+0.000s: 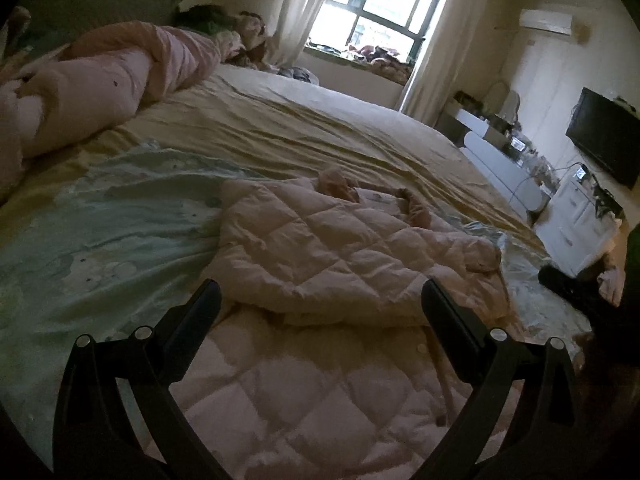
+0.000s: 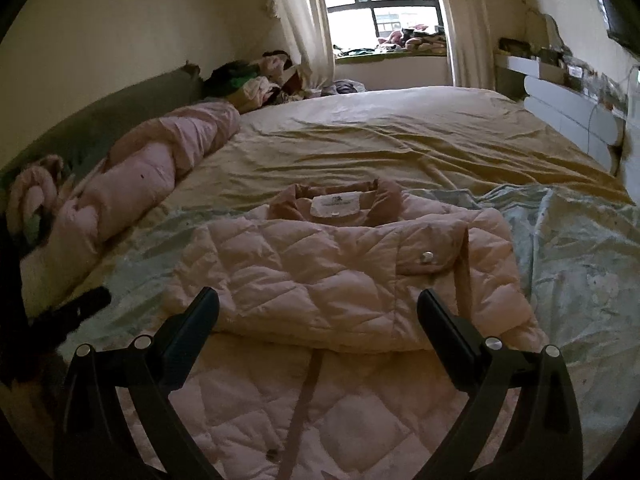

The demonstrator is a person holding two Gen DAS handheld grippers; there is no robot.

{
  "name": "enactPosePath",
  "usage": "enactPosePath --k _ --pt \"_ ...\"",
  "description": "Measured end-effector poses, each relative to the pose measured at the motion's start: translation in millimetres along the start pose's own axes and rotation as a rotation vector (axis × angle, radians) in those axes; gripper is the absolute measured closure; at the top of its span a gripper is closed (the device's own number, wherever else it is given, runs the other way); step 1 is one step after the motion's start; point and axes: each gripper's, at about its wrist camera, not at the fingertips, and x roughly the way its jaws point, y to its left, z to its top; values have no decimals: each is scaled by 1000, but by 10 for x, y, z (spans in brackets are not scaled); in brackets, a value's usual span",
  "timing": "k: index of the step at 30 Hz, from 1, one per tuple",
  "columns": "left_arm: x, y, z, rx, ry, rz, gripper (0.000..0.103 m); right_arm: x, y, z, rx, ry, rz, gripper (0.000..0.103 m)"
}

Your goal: Fold large clothes

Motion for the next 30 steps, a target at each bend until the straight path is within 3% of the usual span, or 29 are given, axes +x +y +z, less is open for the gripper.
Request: enactPosePath --k 13,30 --pt "-412 -53 -184 -6 -33 6 9 -446 98 -40 -18 -77 -3 4" --pt "-889 -344 -509 59 -29 44 9 -1003 -143 -297 -30 -77 -4 4"
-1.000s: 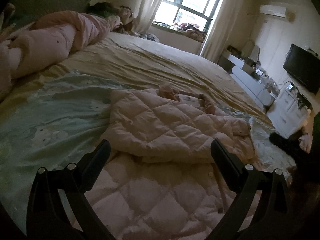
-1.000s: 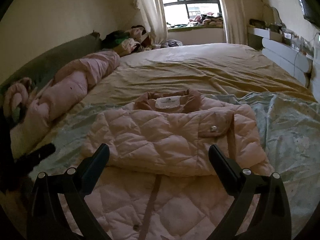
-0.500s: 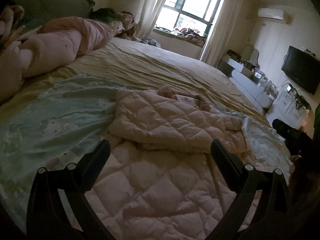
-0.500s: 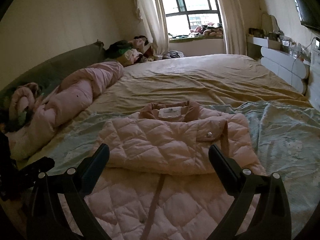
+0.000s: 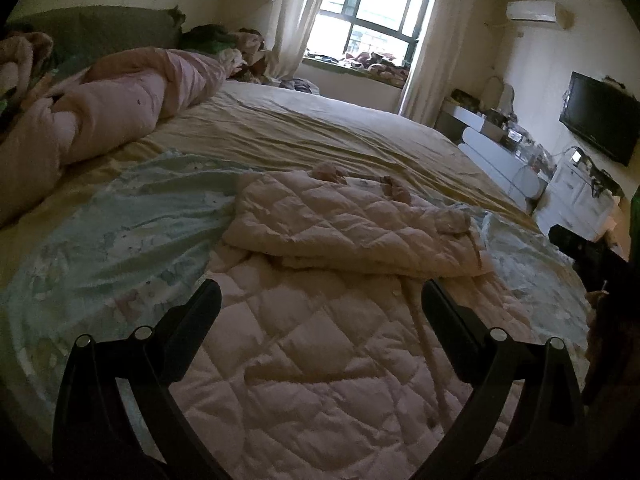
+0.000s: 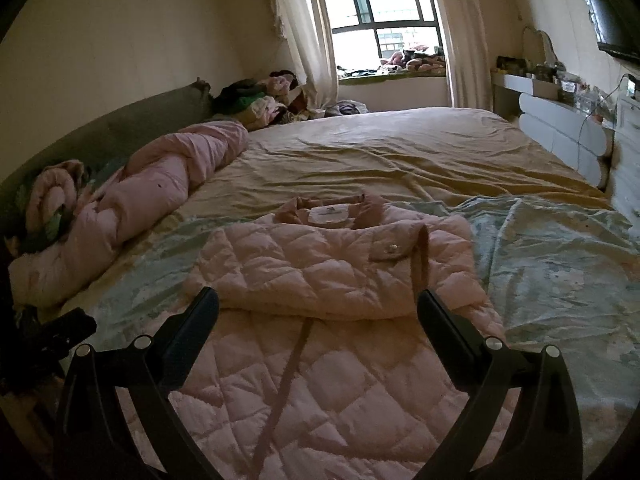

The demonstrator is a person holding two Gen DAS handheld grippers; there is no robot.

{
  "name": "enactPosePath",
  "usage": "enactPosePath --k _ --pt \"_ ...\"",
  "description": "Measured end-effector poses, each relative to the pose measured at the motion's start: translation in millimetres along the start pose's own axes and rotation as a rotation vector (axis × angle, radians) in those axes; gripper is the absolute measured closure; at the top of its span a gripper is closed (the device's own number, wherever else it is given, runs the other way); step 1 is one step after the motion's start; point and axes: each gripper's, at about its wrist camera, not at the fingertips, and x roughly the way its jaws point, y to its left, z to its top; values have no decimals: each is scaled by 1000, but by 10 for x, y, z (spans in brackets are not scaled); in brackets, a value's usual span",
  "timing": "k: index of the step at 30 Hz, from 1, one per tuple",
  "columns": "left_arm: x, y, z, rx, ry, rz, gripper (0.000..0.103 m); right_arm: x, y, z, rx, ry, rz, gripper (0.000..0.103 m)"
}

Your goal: Fold large clothes

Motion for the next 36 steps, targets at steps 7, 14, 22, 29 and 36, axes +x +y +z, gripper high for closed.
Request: enactPosePath --k 7,14,22,29,36 --pt "-113 -81 -106 15 7 3 9 -171 -46 -103 -19 6 -7 4" --pt "-177 -102 -276 20 40 16 9 -308 -118 -218 -14 9 -6 4" --pt "-270 -46 -464 23 60 52 9 -444 -196 -369 -26 20 -26 4" --pt "-321 57 -589 17 81 86 9 -471 -287 -544 -31 68 -52 4" --pt "-363 211 -739 6 101 129 9 -458 -339 -735 -53 121 -77 4"
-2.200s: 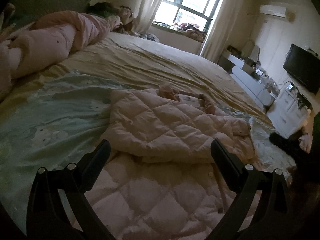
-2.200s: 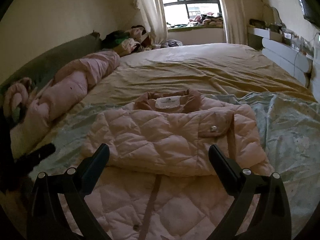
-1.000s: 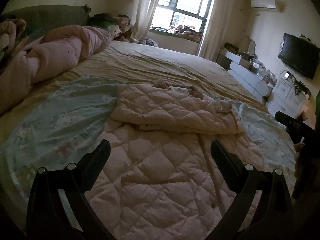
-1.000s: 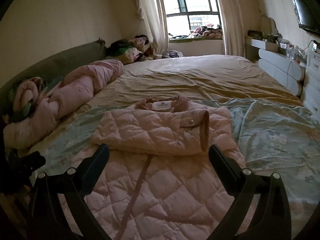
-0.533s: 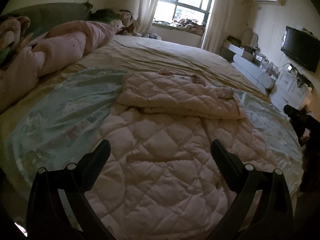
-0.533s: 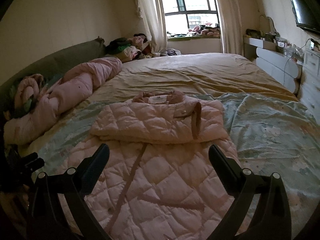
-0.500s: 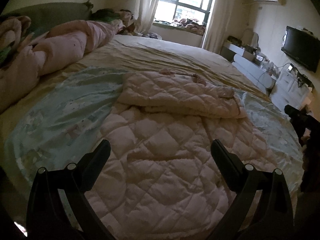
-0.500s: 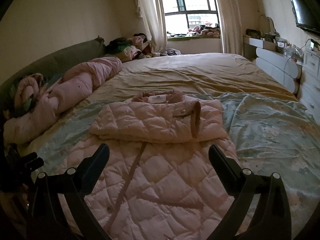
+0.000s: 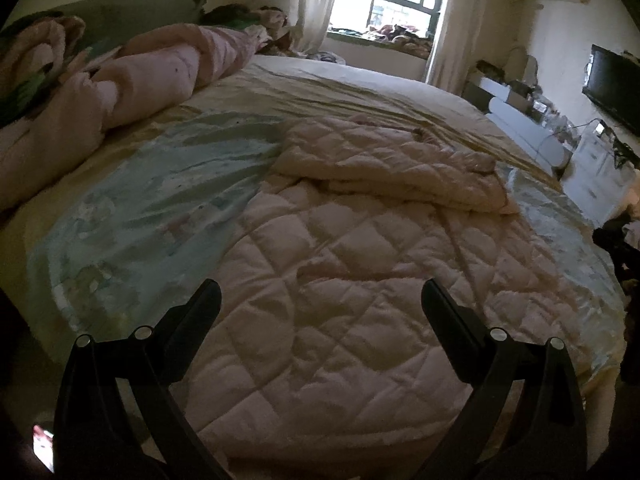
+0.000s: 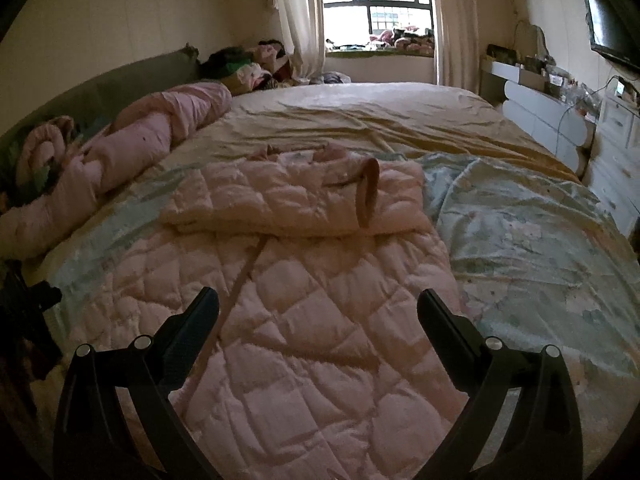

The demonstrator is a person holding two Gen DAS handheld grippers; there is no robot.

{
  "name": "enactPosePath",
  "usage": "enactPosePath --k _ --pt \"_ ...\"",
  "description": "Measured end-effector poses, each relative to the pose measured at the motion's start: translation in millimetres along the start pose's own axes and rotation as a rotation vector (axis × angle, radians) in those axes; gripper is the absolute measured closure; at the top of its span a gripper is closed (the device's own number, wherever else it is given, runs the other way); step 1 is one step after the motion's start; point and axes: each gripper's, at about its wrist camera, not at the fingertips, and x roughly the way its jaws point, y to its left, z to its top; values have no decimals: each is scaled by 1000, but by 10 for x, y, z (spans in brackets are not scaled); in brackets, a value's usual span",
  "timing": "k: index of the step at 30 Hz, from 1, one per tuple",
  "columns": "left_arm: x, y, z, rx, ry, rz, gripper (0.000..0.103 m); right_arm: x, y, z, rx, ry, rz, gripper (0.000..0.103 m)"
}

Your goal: Fold large clothes

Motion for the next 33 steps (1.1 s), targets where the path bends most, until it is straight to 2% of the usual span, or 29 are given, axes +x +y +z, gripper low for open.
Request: enactPosePath --k 13,30,33 --pt "74 199 -263 -5 71 54 9 16 -63 -76 -8 48 -3 4" --pt "128 552 -634 -33 141 67 9 115 65 -255 -24 99 14 4" --pt "136 625 -688 -46 146 46 9 162 111 -274 -28 108 21 4"
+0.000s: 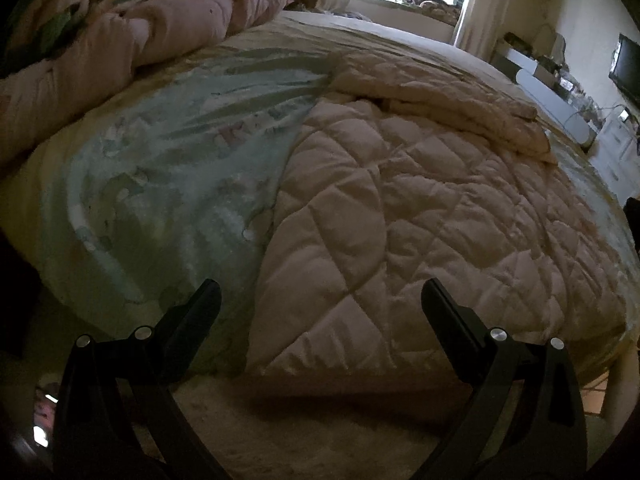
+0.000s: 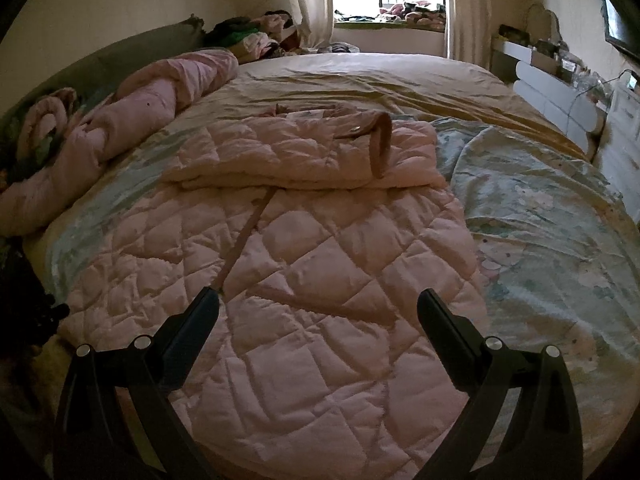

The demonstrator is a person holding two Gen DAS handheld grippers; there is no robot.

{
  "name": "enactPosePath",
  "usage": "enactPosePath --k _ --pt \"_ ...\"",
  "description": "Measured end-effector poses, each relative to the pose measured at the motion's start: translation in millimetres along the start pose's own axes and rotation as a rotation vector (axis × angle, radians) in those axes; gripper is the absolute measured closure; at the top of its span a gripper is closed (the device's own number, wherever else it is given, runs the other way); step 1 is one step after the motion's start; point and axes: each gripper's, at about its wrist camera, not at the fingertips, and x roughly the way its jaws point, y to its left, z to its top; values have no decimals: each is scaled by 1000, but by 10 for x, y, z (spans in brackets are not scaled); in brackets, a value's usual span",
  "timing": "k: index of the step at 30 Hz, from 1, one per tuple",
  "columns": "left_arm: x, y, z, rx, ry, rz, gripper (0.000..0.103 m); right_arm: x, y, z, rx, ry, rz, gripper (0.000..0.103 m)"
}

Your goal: Fold large clothes

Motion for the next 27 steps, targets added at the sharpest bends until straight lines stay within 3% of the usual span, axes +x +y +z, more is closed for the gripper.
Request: enactPosePath --k 5,7,9,15,17,20,23,25,27 --pt "37 116 -74 -23 -19 -24 10 50 14 -48 -5 16 3 4" --pt "75 153 -93 -39 -5 -46 17 57 -2 -60 -2 23 0 4" --pt "135 208 -112 -62 16 -77 31 68 -36 -87 4 32 -9 4" --pt "264 242 -129 -79 73 -134 48 53 -229 -209 14 64 -44 4" --pt "274 202 -129 -57 83 -116 53 39 -317 -271 14 81 -60 4" --pt "241 146 -128 -45 72 -131 66 -1 -485 -379 37 99 -87 4" --pt "146 79 -92 -44 38 -203 81 -12 -654 -506 65 129 -106 4" --pt "91 27 -58 -36 18 -237 82 -14 -756 -598 82 152 -114 4" --pt "101 -25 -37 -18 21 -225 82 -27 -822 -655 95 165 -107 4"
